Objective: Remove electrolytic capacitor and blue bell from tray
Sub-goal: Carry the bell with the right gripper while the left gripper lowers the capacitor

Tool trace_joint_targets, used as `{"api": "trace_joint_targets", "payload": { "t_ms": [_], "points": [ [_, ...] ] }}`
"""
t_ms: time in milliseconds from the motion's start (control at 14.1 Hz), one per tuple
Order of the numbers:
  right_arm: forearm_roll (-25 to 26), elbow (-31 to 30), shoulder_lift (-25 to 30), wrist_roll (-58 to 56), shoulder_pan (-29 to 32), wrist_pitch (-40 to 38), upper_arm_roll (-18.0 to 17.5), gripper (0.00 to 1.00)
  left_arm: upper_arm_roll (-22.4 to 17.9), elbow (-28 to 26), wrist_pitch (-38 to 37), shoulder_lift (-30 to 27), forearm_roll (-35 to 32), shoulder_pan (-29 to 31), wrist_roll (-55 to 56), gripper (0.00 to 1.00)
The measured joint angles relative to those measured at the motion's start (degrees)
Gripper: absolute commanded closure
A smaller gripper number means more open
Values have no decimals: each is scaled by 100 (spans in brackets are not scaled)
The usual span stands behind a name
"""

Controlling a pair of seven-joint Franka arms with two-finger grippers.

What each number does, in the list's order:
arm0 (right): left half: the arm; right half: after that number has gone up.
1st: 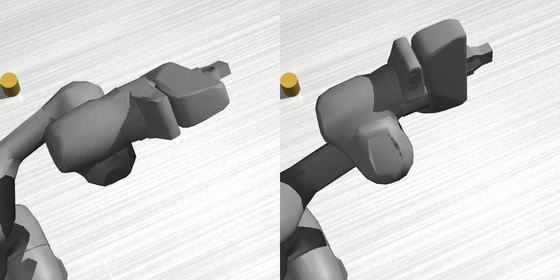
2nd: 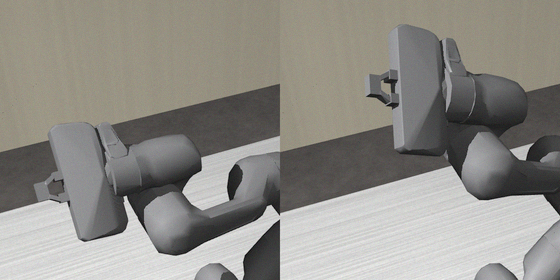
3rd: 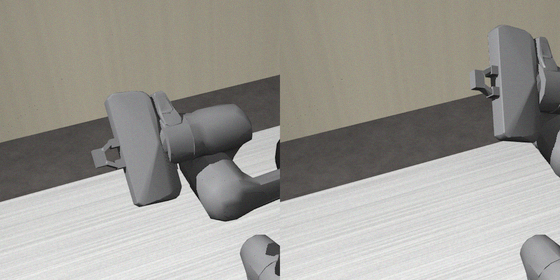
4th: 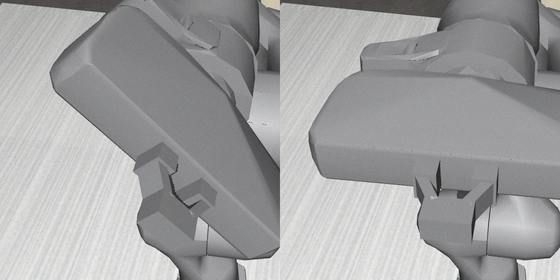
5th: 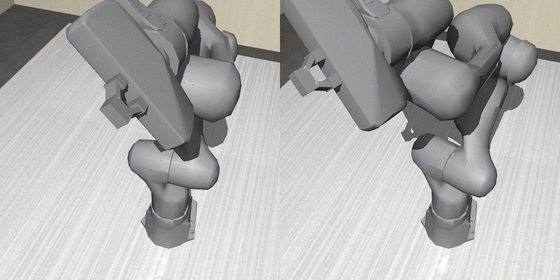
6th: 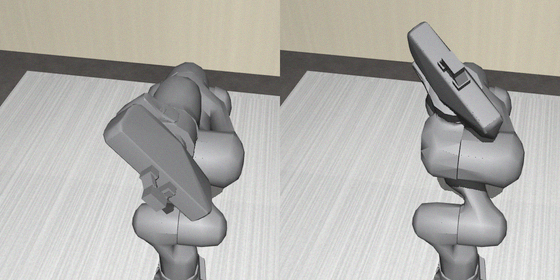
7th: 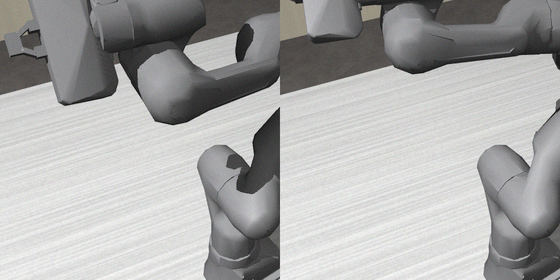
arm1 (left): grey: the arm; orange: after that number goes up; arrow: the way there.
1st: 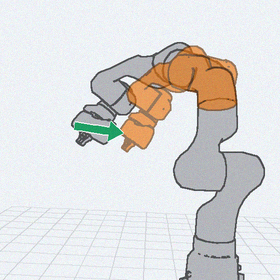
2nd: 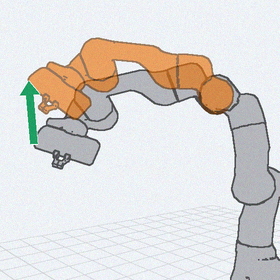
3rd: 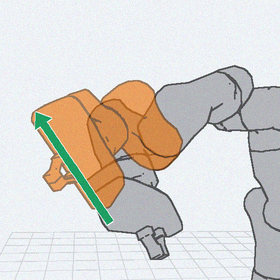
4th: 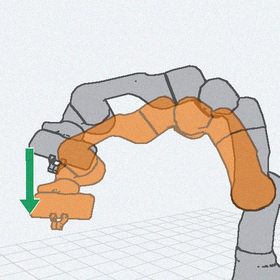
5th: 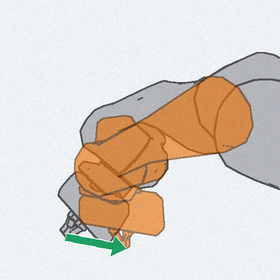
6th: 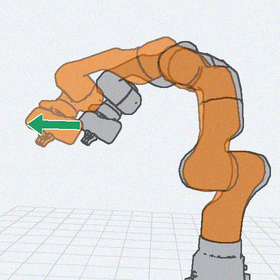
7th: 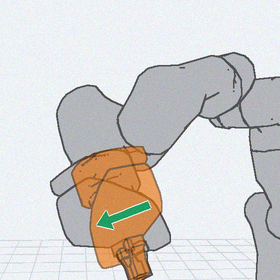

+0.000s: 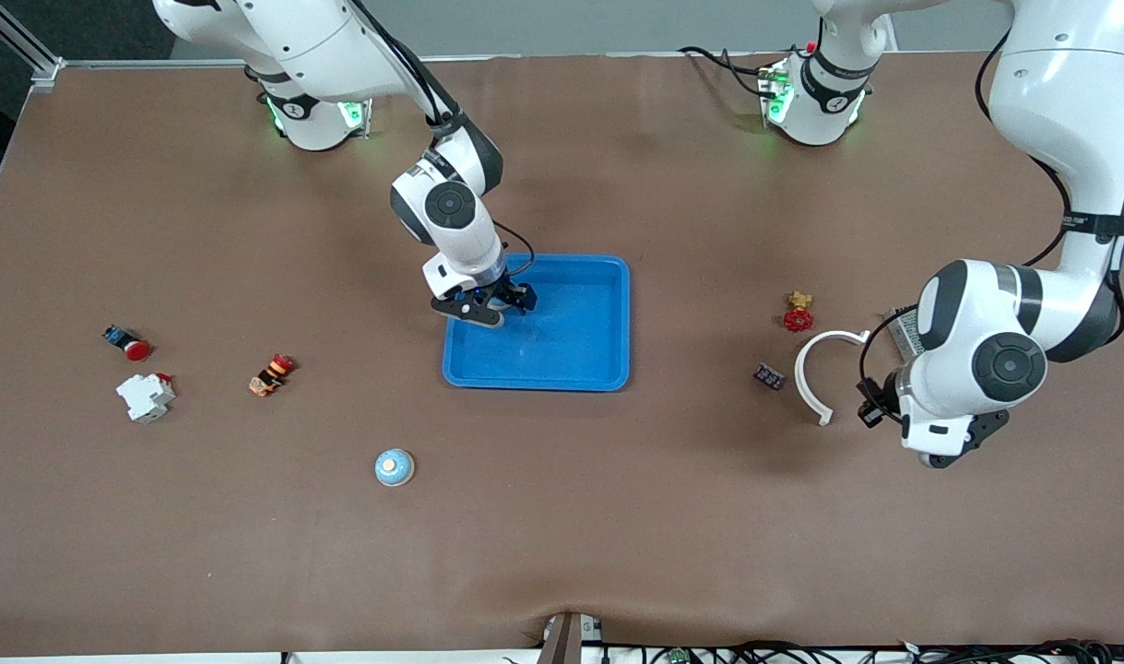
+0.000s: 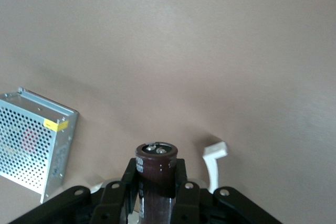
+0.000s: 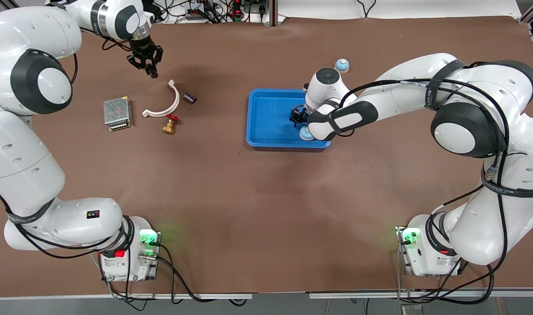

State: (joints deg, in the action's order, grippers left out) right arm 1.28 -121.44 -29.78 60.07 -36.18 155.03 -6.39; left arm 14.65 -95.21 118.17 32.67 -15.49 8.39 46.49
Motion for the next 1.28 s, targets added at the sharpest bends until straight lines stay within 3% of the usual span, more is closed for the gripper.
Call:
{"api": "trace_joint_targets", "payload": {
  "t_ms": [426, 497, 568, 710, 781, 923, 994, 1277],
  "points": [
    [0, -102, 58, 121, -180, 0, 1, 0, -1, -185, 446, 383, -611, 298, -168, 100],
    [0, -118, 67, 123, -181, 0, 1, 4, -1, -224, 528, 425, -625, 345, -242, 100],
    [0, -130, 70, 123, -182, 0, 1, 15, -1, -250, 584, 461, -628, 385, -337, 100],
    [1, -146, 74, 124, -182, -6, 9, 19, -1, -271, 606, 495, -629, 467, -489, 100],
    [1, -154, 83, 125, -182, -24, 15, 32, 0, -285, 606, 495, -629, 498, -527, 100],
    [1, -156, 103, 128, -182, -27, 15, 83, 1, -305, 609, 495, -629, 513, -572, 100],
    [1, -157, 110, 128, -182, -24, 15, 100, 2, -321, 632, 495, -630, 513, -578, 100],
    [1, -159, 183, 159, -182, -47, 24, 100, 1, -478, 807, 496, -716, 531, -622, 100]
  ]
}}
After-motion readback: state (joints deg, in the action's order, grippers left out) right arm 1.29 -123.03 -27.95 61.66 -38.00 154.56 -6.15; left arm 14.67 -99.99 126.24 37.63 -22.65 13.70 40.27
